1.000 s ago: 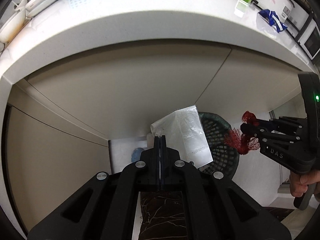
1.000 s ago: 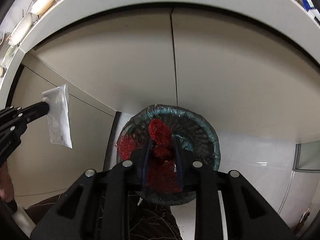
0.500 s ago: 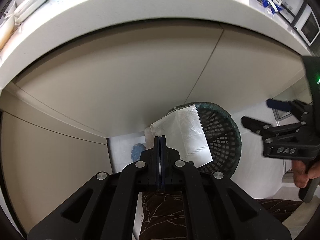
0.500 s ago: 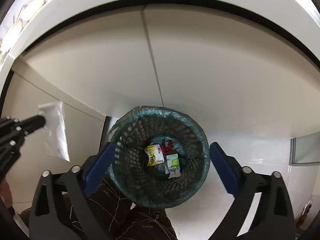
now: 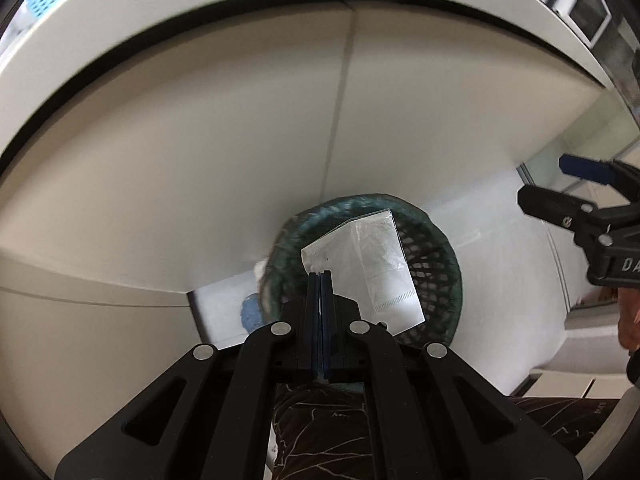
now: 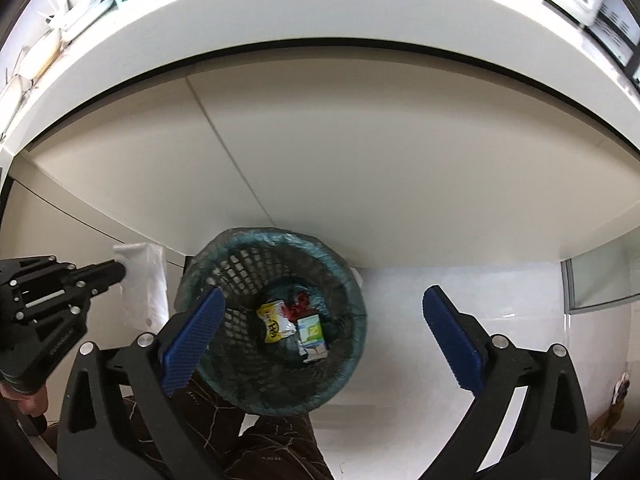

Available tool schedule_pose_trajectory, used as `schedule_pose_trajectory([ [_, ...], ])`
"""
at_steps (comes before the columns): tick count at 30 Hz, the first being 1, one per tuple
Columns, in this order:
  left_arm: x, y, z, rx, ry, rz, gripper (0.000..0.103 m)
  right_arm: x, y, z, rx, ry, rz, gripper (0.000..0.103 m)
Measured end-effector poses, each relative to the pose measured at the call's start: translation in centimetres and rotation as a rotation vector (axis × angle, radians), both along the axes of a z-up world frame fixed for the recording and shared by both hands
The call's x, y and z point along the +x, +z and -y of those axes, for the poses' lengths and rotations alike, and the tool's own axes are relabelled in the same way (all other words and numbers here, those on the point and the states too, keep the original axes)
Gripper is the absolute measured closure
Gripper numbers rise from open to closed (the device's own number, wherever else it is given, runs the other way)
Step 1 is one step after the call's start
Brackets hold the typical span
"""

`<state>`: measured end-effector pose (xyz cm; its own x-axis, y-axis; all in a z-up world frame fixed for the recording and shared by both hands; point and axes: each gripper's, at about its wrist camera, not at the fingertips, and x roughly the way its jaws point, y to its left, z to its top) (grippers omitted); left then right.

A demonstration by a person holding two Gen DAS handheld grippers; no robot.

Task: Collect trash
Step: 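Open the left tool to drop the clear plastic bag into the bin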

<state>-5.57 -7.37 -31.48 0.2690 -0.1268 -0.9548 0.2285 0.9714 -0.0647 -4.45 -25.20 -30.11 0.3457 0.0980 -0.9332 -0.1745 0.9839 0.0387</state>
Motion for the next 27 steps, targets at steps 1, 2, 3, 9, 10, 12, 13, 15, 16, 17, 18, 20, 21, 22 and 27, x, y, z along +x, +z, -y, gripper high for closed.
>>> schedule_pose_trajectory([
  [1, 0.1, -0.3, 0.4, 0.000, -0.011, -0.004, 0.103, -0.2, 0.0, 0.4, -0.001, -0.006, 0.002, 0.008],
  [2, 0.1, -0.5, 0.6, -0.003, -0.016, -0.009, 0.103, -0.3, 0.2, 0.7, -0.001, -0.012, 0.005, 0.008],
  [3, 0.2, -0.7, 0.9, -0.006, -0.024, -0.014, 0.103, -0.4, 0.2, 1.0, -0.005, -0.021, 0.009, 0.008],
  [9, 0.6, -1.4, 2.6, -0.007, -0.080, -0.035, 0.103, -0.9, 0.4, 2.5, 0.000, -0.062, 0.002, 0.008],
  [10, 0.7, -1.4, 2.8, -0.006, -0.090, -0.039, 0.103, -0.9, 0.4, 2.7, 0.002, -0.067, 0.000, 0.008],
  [12, 0.1, -1.5, 2.9, -0.004, -0.105, -0.039, 0.102, -1.0, 0.5, 3.0, 0.005, -0.076, 0.000, 0.008],
  [13, 0.2, -1.7, 3.2, -0.002, -0.113, -0.040, 0.102, -1.1, 0.7, 3.2, 0.007, -0.079, 0.002, 0.008],
  [15, 0.5, -1.6, 4.0, 0.001, -0.124, -0.045, 0.101, -1.3, 0.8, 3.4, 0.007, -0.084, 0.005, 0.008],
  [16, 0.6, -1.7, 4.2, 0.003, -0.131, -0.049, 0.101, -1.4, 0.9, 3.5, 0.011, -0.086, 0.006, 0.008],
  [17, 0.7, -2.0, 4.6, 0.007, -0.135, -0.051, 0.101, -1.4, 0.9, 3.6, 0.014, -0.087, 0.006, 0.008],
  [18, 0.8, -2.0, 4.7, 0.007, -0.139, -0.055, 0.101, -1.4, 0.9, 3.7, 0.018, -0.088, 0.004, 0.008],
  [20, 0.9, -2.2, 5.2, 0.010, -0.145, -0.056, 0.101, -1.5, 1.0, 4.0, 0.025, -0.089, 0.002, 0.008],
  [21, 0.9, -2.3, 5.4, 0.010, -0.146, -0.060, 0.101, -1.5, 1.0, 4.1, 0.026, -0.088, 0.003, 0.008],
  [22, 0.8, -1.9, 5.6, 0.009, -0.146, -0.064, 0.101, -1.5, 1.0, 4.2, 0.027, -0.088, 0.003, 0.008],
  [27, 1.2, -2.4, 5.8, 0.000, -0.136, -0.069, 0.089, -1.3, 0.6, 4.3, 0.026, -0.097, -0.006, 0.008],
])
